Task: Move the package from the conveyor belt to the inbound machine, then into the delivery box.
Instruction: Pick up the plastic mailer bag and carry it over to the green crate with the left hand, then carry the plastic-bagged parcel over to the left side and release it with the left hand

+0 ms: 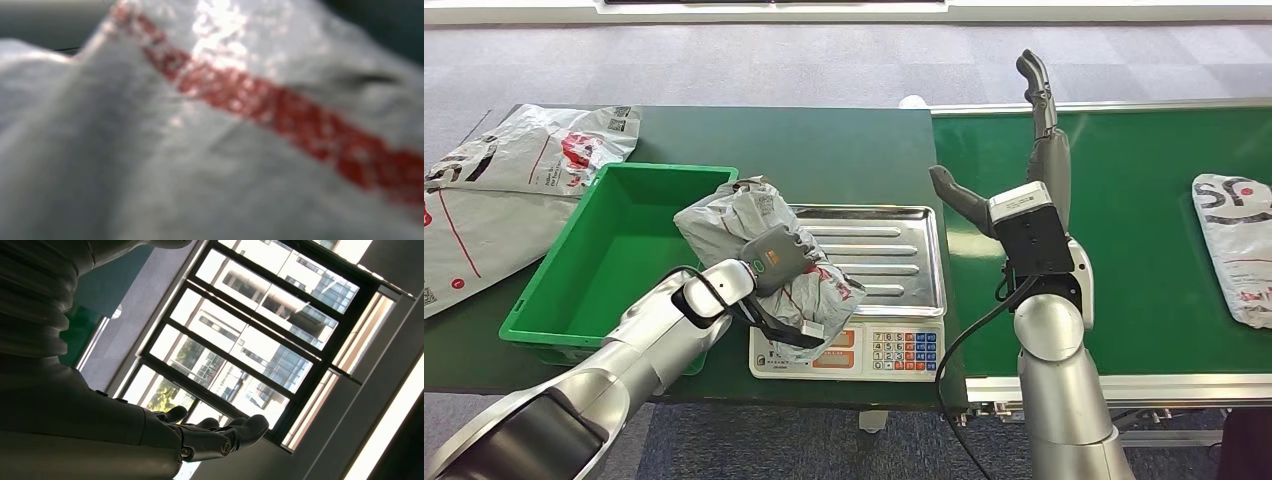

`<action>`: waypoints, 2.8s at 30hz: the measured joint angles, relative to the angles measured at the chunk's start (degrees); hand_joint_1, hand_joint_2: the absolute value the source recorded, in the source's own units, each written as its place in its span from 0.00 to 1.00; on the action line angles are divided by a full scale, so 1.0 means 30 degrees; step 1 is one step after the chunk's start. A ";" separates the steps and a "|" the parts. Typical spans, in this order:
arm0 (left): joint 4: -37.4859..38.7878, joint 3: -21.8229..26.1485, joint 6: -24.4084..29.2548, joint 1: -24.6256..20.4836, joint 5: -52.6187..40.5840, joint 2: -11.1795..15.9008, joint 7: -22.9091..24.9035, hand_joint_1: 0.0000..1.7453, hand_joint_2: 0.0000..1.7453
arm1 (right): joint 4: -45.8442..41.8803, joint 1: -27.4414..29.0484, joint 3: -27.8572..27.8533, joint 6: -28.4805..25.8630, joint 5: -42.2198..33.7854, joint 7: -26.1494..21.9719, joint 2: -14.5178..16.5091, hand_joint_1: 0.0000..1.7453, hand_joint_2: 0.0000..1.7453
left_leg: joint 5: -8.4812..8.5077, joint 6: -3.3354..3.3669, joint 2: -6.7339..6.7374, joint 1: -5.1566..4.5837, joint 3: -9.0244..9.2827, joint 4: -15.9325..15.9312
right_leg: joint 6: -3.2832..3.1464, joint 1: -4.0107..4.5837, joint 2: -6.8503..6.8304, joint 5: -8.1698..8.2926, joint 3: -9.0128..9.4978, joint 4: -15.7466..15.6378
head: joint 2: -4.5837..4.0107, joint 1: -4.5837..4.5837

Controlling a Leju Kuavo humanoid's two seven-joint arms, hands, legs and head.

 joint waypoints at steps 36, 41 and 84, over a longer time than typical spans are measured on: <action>-0.2277 0.4278 0.4393 -0.2406 -0.1504 0.4936 1.3573 1.00 1.00 | 0.0000 -0.0112 0.0000 0.0858 0.0175 0.0510 0.0525 0.00 1.00 | 0.0112 -0.0163 -0.0104 0.0079 -0.0117 -0.0023 | -0.0145 0.0115 -0.0050 0.0062 -0.0111 0.0033 | 0.0000 -0.0007; -0.2286 0.4284 0.4399 -0.2407 -0.1504 0.4965 1.3575 1.00 1.00 | 0.0000 -0.0114 0.0002 0.0856 0.0175 0.0510 0.0525 0.00 1.00 | 0.0112 -0.0163 -0.0104 0.0080 -0.0116 -0.0023 | -0.0146 0.0119 -0.0050 0.0061 -0.0111 0.0033 | 0.0000 -0.0007; 0.0298 0.7651 0.1081 -0.0955 -0.1000 0.4900 1.4428 0.00 0.75 | 0.0883 -0.0892 -0.0117 -0.1171 0.1335 0.0504 0.0763 0.00 1.00 | 0.0100 -0.0157 -0.0039 0.0045 -0.0074 -0.0016 | -0.0143 0.0086 -0.0013 0.0056 -0.0165 0.0003 | 0.0000 -0.0018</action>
